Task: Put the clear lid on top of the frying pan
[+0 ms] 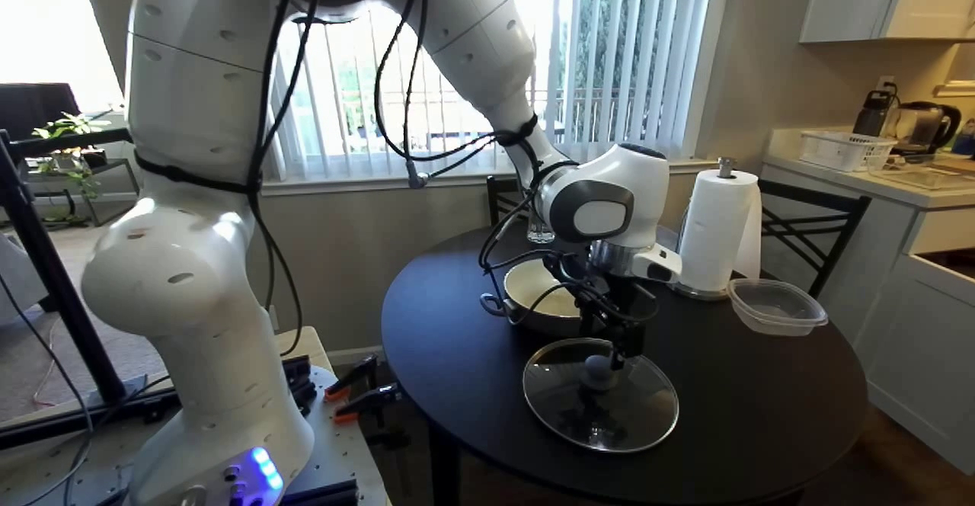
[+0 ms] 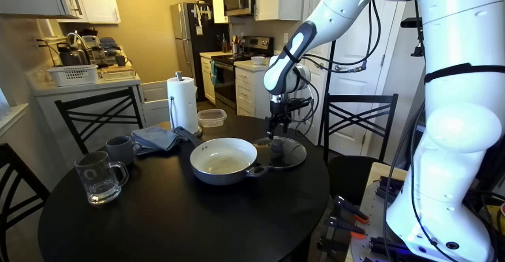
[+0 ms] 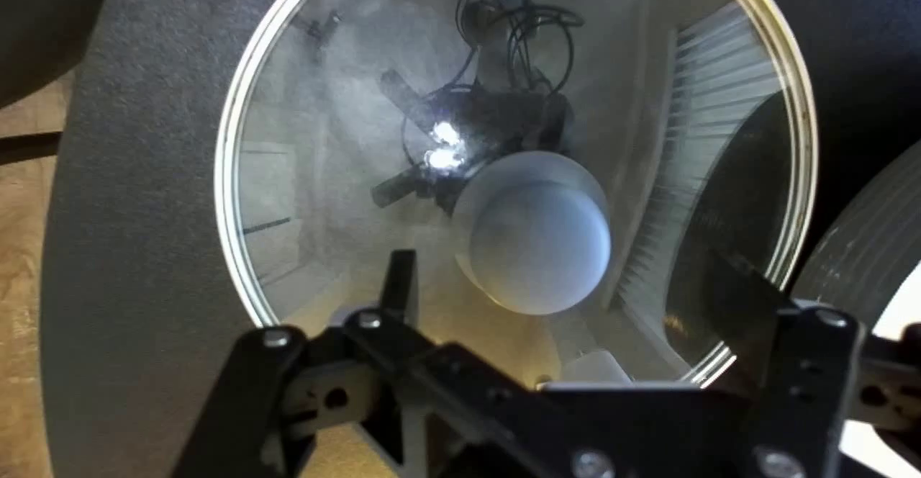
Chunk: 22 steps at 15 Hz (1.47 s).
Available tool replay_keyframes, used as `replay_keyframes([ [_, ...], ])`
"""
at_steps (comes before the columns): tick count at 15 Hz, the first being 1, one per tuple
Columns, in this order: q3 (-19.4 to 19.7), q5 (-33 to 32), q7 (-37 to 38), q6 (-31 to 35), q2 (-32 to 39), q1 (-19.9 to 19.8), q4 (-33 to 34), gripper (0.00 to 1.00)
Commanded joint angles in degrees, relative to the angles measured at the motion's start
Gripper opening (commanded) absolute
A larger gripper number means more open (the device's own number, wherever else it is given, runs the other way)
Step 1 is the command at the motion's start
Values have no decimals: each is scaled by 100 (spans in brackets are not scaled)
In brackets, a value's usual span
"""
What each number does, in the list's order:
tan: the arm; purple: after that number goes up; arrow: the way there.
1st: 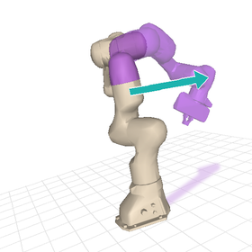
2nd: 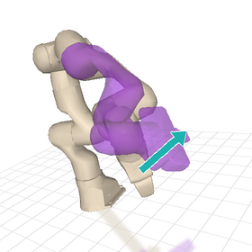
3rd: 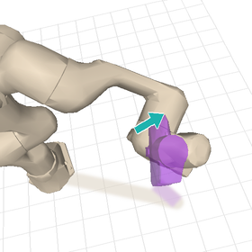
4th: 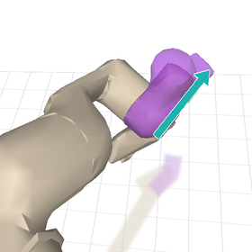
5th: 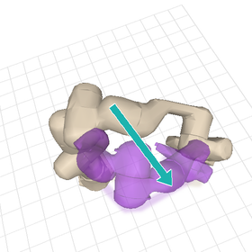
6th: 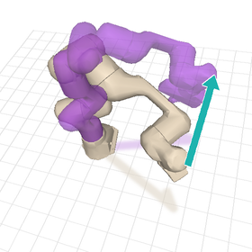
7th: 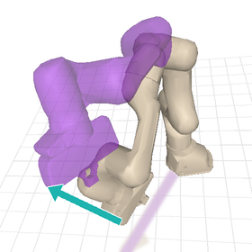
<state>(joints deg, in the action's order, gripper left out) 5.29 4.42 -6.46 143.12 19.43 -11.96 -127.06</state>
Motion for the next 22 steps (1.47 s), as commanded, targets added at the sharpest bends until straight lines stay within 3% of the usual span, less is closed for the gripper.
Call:
replay_keyframes([
  [1,-139,287,-456,-214,421,-130,420,100],
  [7,-203,441,-453,-175,803,-274,611,100],
  [17,-223,531,-363,-109,760,-323,483,100],
  [18,-217,520,-350,-115,764,-315,488,75],
  [19,-217,516,-352,-117,767,-314,490,74],
  [22,-182,469,-275,-139,757,-274,496,54],
])
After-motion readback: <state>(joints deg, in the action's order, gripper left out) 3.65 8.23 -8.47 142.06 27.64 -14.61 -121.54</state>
